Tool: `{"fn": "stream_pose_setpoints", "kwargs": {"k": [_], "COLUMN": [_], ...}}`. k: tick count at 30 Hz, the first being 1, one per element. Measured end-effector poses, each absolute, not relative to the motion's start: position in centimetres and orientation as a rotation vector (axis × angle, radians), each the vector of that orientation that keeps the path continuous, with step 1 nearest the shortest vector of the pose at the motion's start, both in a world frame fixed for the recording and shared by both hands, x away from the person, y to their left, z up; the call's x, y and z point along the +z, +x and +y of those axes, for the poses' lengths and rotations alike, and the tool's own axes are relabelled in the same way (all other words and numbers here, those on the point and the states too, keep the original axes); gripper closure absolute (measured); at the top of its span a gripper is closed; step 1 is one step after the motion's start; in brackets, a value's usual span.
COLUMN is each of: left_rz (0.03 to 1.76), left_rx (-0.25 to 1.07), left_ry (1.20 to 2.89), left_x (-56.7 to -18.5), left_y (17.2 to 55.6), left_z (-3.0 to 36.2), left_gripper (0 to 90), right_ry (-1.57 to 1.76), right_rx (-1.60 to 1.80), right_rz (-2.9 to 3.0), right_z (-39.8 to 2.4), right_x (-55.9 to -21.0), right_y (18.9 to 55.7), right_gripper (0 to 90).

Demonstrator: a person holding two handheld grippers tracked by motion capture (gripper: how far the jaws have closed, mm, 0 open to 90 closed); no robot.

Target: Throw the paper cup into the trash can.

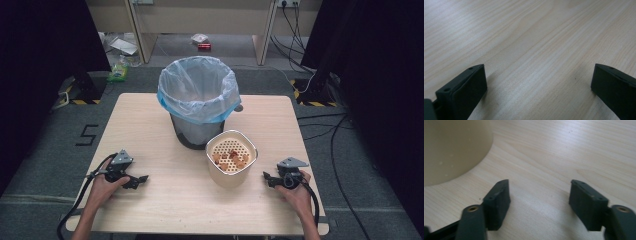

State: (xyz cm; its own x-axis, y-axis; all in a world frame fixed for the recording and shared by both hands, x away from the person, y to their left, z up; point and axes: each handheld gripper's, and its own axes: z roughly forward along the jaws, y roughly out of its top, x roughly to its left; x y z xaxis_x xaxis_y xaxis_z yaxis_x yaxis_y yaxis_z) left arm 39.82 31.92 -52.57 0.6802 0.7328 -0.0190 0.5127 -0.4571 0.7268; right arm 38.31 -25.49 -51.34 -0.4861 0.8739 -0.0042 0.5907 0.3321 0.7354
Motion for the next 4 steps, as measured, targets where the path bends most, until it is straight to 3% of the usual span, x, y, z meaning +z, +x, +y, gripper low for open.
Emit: {"fn": "stream_pose_setpoints", "kwargs": {"k": [4], "left_rz": [0.953], "left_rx": [0.386], "left_ry": [2.159], "left_x": [-52.58], "left_y": [39.82], "left_z": [31.92], "left_gripper": [0.0], "right_ry": [1.284], "right_rx": [0.969], "right_rz": [2.208], "right_z": [-25.54], "right_x": [-51.42], "right_y": [38.30], "right_gripper": [30.3]}}
